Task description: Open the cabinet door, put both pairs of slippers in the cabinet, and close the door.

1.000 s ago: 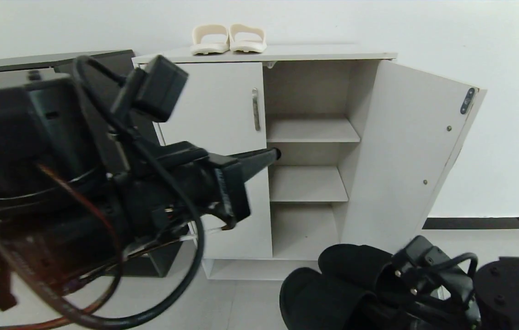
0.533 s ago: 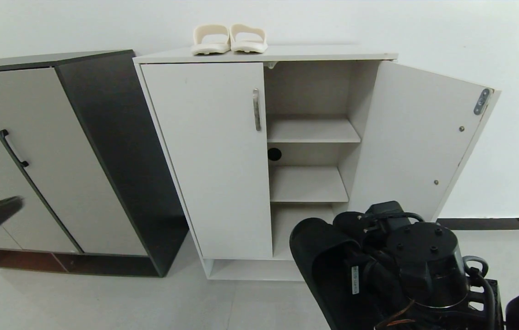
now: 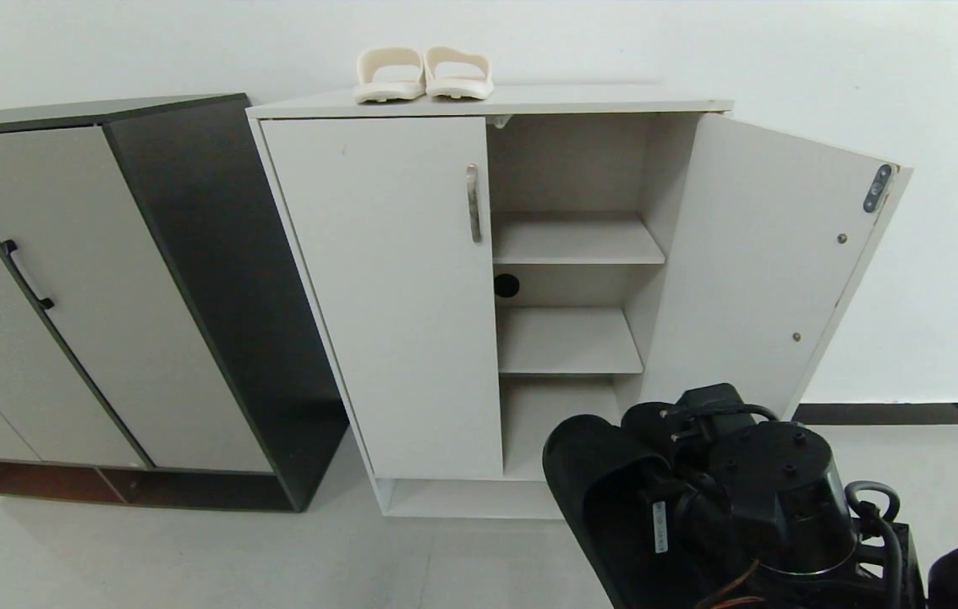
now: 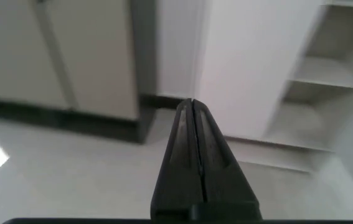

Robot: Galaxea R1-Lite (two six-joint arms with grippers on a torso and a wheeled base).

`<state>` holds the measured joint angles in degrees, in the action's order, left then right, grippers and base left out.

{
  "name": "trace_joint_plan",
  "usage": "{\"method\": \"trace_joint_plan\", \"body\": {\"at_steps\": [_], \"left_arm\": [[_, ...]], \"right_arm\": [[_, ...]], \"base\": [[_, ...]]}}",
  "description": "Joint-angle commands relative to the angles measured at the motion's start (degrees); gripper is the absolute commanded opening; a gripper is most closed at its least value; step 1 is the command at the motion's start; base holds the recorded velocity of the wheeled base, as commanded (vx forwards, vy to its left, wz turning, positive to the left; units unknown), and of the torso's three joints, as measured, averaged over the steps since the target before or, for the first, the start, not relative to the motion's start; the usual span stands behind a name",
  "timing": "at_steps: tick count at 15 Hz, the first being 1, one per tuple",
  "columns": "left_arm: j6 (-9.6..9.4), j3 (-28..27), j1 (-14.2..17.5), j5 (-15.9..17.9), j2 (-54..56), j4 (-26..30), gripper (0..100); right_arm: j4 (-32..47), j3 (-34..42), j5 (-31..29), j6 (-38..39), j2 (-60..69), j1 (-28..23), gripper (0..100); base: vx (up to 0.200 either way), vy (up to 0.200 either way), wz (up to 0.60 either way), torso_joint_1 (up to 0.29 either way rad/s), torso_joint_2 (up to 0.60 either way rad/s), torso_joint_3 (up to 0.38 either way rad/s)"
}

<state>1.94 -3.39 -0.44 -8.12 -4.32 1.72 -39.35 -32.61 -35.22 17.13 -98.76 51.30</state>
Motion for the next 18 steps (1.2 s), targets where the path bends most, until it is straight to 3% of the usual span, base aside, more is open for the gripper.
{"method": "trace_joint_plan", "body": {"at_steps": [1,2,3,6,7,10,14,18], "left_arm": [[-2.38,3.39,0.35,10.49,4.32,-1.98,0],[-5.28,3.39,0.35,11.55,4.32,-1.54,0],[-6.68,3.39,0.35,11.63,4.32,-1.63,0],[-5.45,3.39,0.35,11.11,4.32,-1.54,0],[-4.05,3.39,0.35,11.20,4.32,-1.54,0],[-4.05,3.39,0.35,11.20,4.32,-1.54,0],[-3.70,3.39,0.35,11.20,4.32,-1.54,0],[-3.61,3.39,0.35,11.20,4.32,-1.54,0]], "right_arm": [[-0.02,0.09,0.06,0.01,-0.03,0.03,0],[-0.11,0.00,0.06,0.01,-0.12,0.03,0],[-0.11,-0.09,-0.03,0.01,-0.12,0.03,0],[-0.38,-1.05,0.24,-0.43,0.23,1.26,0],[-1.08,-1.67,0.33,-0.52,0.05,2.32,0],[-1.08,-2.63,0.33,-0.52,-0.21,3.55,0],[-1.17,-2.63,0.06,-0.34,-1.97,3.55,0],[-1.25,-5.71,0.06,-0.08,-4.60,3.72,0]], "base": [[0.000,0.000,0.00,0.000,0.00,0.000],[0.000,0.000,0.00,0.000,0.00,0.000],[0.000,0.000,0.00,0.000,0.00,0.000],[0.000,0.000,0.00,0.000,0.00,0.000],[0.000,0.000,0.00,0.000,0.00,0.000],[0.000,0.000,0.00,0.000,0.00,0.000],[0.000,-0.200,0.00,0.005,0.00,0.002],[0.000,0.000,0.00,0.000,0.00,0.000]]}}
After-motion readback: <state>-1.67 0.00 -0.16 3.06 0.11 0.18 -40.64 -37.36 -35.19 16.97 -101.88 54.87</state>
